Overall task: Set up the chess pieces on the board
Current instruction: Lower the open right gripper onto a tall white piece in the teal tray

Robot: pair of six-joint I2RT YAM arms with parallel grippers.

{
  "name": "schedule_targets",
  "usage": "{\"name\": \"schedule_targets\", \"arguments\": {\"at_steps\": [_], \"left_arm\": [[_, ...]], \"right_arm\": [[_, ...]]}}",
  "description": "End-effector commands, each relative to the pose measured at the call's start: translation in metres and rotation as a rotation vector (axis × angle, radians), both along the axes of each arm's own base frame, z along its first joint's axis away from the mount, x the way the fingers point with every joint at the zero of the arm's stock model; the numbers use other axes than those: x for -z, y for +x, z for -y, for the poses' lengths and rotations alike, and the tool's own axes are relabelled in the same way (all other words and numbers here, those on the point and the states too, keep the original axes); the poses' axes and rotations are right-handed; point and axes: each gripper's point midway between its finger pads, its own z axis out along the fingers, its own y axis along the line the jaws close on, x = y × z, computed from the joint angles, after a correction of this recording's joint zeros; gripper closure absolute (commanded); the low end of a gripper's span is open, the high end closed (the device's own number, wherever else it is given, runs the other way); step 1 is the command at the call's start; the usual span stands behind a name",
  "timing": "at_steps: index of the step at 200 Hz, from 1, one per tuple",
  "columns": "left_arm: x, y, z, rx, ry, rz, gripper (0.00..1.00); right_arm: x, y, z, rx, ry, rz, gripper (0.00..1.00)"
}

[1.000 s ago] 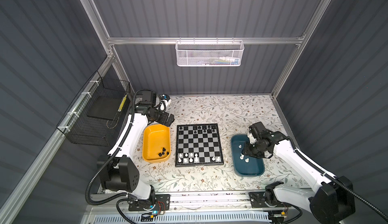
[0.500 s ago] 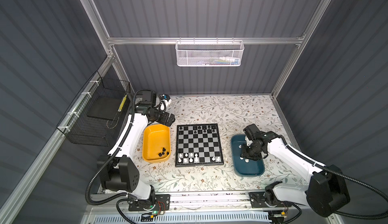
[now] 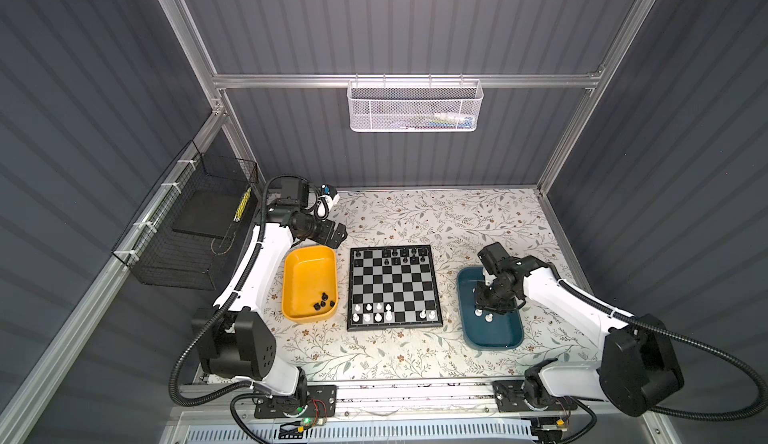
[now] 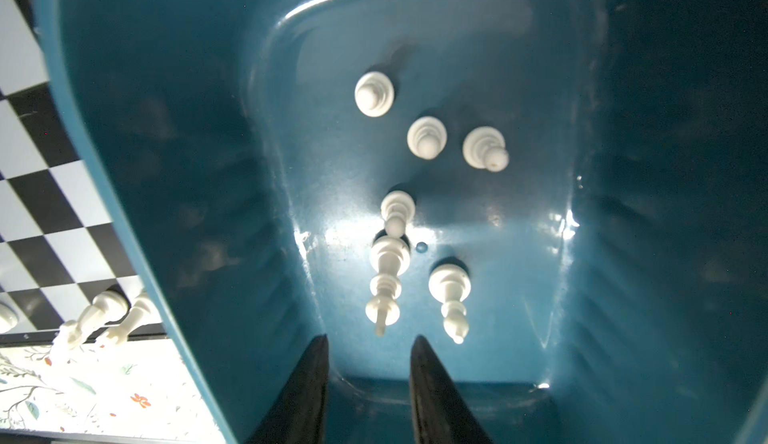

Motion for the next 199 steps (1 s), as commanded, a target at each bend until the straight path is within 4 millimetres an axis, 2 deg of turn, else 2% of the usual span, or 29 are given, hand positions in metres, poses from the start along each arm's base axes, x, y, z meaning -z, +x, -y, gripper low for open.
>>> {"name": "schedule_targets", "arguments": {"at_steps": [1, 199], "left_arm": [[-0.002, -0.005, 0.003, 0.002, -0.028, -0.014, 0.01], [0.002, -0.009, 0.004, 0.004, -0.032, -0.018, 0.0]], "right_arm": [[-0.002, 0.005, 0.0, -0.015, -0.021, 0.009, 0.65], [0.016, 0.011, 0.001, -0.044, -0.072, -0.024, 0.71]]}}
